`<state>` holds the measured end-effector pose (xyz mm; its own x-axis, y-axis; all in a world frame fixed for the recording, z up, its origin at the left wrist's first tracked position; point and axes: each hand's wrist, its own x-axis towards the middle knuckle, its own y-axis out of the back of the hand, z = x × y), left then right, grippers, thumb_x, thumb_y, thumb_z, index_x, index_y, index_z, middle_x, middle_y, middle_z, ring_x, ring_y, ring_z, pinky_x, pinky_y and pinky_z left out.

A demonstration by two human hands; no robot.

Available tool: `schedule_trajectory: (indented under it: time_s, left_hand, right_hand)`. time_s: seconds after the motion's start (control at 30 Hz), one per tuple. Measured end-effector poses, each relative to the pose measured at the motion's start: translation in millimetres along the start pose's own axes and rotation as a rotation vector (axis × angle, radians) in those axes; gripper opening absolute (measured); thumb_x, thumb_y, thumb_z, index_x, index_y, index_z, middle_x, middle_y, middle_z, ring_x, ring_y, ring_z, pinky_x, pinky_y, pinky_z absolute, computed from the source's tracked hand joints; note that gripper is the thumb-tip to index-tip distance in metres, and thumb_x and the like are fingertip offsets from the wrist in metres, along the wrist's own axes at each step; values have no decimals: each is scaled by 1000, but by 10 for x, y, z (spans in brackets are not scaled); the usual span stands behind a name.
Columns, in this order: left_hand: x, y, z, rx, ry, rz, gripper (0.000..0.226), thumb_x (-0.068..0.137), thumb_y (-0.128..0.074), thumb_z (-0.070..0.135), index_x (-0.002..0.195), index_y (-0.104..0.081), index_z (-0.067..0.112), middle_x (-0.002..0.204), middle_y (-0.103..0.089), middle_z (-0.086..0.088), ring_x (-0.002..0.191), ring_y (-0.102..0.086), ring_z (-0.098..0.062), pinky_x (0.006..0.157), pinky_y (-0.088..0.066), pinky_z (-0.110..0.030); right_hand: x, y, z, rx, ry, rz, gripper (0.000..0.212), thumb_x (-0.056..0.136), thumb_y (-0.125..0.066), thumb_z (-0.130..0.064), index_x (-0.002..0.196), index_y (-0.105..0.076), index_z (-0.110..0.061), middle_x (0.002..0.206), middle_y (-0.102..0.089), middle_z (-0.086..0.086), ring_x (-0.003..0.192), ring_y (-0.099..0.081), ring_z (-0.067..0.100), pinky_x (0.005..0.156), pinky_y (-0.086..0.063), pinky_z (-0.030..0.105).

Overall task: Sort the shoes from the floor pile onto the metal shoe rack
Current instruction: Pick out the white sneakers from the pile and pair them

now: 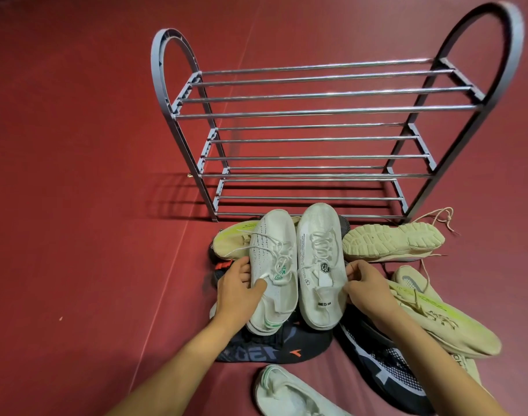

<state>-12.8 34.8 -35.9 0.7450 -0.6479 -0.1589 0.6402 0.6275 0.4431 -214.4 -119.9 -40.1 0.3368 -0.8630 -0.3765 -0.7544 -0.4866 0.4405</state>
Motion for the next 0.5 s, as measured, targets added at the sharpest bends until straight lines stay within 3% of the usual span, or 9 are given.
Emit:
schedule_trajectory:
  time_s: [0.1,0.2,0.3,0.37,0.43,0.5]
  left_hand:
    - [-7,5,5,-8,4,-6,52,76,-73,5,127,-62,12,101,-72,4,91,-70,-11,86,-59,-35]
    - [-6,19,-2,-5,14,-7,48,80,-69,2,127,-61,13,103,-71,5,91,-67,-3,81,-56,-24]
    - [-6,27,-29,9,18,-18,45,83,-67,1,125,-61,15,101,-70,7,89,-64,4,75,-52,-16]
    - [-8,36,-47,13,20,-32,44,83,-67,1,124,-61,16,98,-68,11,87,-63,6,70,-51,-10]
    - [8,35,-66,22,18,-38,44,83,-67,1,124,-61,15,98,-69,9,87,-64,5,68,-50,-10]
    - [22,19,-101,23,26,-29,44,83,-67,1,125,-61,13,99,-69,6,88,-66,-1,73,-53,-17]
  right_hand:
    - [31,8,-2,33,-17,-1,27,69,-48,8,83,-61,-10,76,-64,5,70,-56,22,61,-45,36]
    - [106,58,-125,125,-16,15,29,68,-44,5,83,-62,-12,80,-66,9,74,-61,30,65,-50,44]
    - [234,343,-312,287,-6,-21,30,84,-40,13,93,-59,-9,96,-66,14,80,-65,29,76,-55,47]
    - [224,726,-285,188,41,11,32,89,-46,12,106,-61,-12,114,-67,7,104,-65,27,96,-54,48]
    - [68,1175,-88,-20,27,137,48,84,-46,14,120,-60,-14,130,-63,6,123,-57,28,102,-49,47]
    - [-145,1474,206,-225,-61,81,60,85,-56,9,140,-50,-14,147,-51,11,133,-48,31,103,-41,41]
